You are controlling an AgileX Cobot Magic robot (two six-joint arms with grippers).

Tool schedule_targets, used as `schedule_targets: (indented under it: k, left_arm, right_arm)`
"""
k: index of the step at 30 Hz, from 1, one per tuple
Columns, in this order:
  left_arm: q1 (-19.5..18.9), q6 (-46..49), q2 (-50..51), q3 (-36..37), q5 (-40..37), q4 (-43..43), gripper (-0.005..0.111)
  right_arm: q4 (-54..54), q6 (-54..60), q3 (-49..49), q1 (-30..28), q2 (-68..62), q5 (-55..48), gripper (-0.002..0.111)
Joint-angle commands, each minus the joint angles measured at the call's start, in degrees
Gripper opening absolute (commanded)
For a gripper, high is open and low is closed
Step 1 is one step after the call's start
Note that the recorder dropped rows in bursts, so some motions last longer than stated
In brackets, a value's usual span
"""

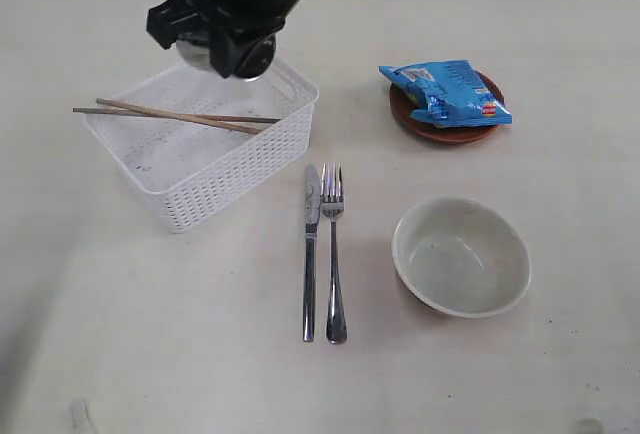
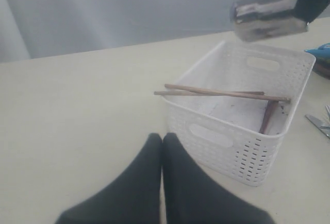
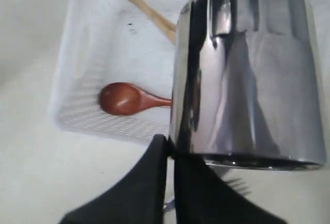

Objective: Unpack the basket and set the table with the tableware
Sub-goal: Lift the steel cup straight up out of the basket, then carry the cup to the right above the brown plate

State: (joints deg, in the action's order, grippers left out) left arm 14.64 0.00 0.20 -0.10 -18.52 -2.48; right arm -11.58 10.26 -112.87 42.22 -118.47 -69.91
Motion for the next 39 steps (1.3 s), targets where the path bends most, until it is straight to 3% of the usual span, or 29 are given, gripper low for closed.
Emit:
schedule_targets:
  k: [1,10,14,16,17,20,23,29,35,39]
  left_arm:
    - [0.36,0.0,-0.2,0.1,-0.05,-0.04,0.0]
    - [0.36,0.0,-0.2,0.1,-0.05,-0.04,0.0]
    - [0.36,0.0,-0.2,0.1,-0.05,-0.04,0.0]
    - [0.36,0.0,-0.2,0.1,-0.05,-0.04,0.0]
    - [0.36,0.0,-0.2,0.1,-0.05,-0.04,0.0]
    - [0.36,0.0,-0.2,0.1,-0.05,-0.04,0.0]
    - [0.36,0.0,-0.2,0.1,-0.05,-0.04,0.0]
    - [0.36,0.0,-0.2,0.1,-0.05,-0.04,0.0]
    - [0.36,0.0,-0.2,0.1,-0.05,-0.04,0.0]
    - [0.36,0.0,-0.2,0.1,-0.05,-0.04,0.0]
  right_arm:
    - [15.24,-6.56,-0.29,-0.12,2.72,-0.05,0.0]
    - [35.32,-15.61,0.45,-0.12,2.87,-0.05,0.0]
    - [43.29,-20.46,6.03,-0.69,3.5,-0.05,0.0]
    - [35.73,-19.63,9.72,-3.64,4.91,-0.05,0.0]
    - [26.68,-17.03,11.51,-6.96,5.95,-0.05,0.0]
    - [17.24,-14.62,12.77,-12.12,7.48,-0.05,0.0]
    - [1.59,-4.13,12.71,-16.43,9.6,-0.05,0.0]
    - [-15.15,0.44,14.44,-24.98,11.9,-0.05,0.0]
    - [-29.59,20.38,14.9,-25.47,13.34,-0.05,0.0]
    - [-39.12,28.52,15.24,-25.32,16.78,15.25,0.0]
